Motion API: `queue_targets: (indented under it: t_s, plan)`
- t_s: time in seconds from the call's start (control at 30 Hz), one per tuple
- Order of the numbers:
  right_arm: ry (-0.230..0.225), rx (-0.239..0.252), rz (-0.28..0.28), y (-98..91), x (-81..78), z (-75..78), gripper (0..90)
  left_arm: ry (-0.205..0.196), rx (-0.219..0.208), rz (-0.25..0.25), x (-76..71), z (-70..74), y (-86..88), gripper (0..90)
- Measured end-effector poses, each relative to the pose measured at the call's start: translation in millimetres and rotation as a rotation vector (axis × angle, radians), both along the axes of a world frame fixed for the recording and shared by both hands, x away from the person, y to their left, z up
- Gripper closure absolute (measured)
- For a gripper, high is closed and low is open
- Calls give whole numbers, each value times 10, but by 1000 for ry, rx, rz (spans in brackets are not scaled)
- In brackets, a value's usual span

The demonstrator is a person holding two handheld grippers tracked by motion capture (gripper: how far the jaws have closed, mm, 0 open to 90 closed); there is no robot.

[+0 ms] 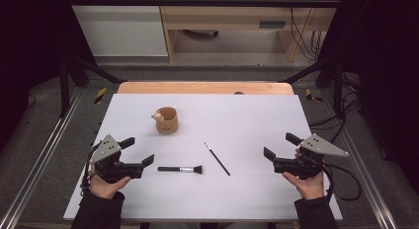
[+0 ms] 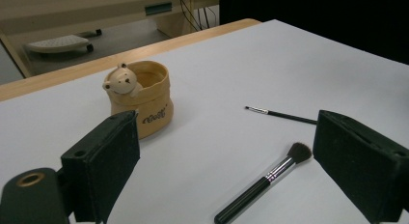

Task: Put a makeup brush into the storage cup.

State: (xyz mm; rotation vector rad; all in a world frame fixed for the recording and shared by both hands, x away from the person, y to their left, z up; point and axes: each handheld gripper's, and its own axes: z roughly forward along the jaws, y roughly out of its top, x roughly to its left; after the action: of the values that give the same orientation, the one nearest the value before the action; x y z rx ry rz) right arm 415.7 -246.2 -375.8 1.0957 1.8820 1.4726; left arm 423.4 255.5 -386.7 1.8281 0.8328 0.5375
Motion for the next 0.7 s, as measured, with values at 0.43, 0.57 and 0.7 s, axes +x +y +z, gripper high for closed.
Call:
queue_targets:
  t_s: [0.43, 0.57, 0.7]
  plan:
    - [9, -10, 6, 37, 5, -15, 65, 41, 60, -57, 55, -54, -214, 93]
    - [11, -9, 5, 36, 10, -23, 64, 53, 79, -73, 73, -74, -271, 94]
    - [12, -11, 7, 40, 9, -24, 62, 64, 88, -87, 89, -86, -319, 96]
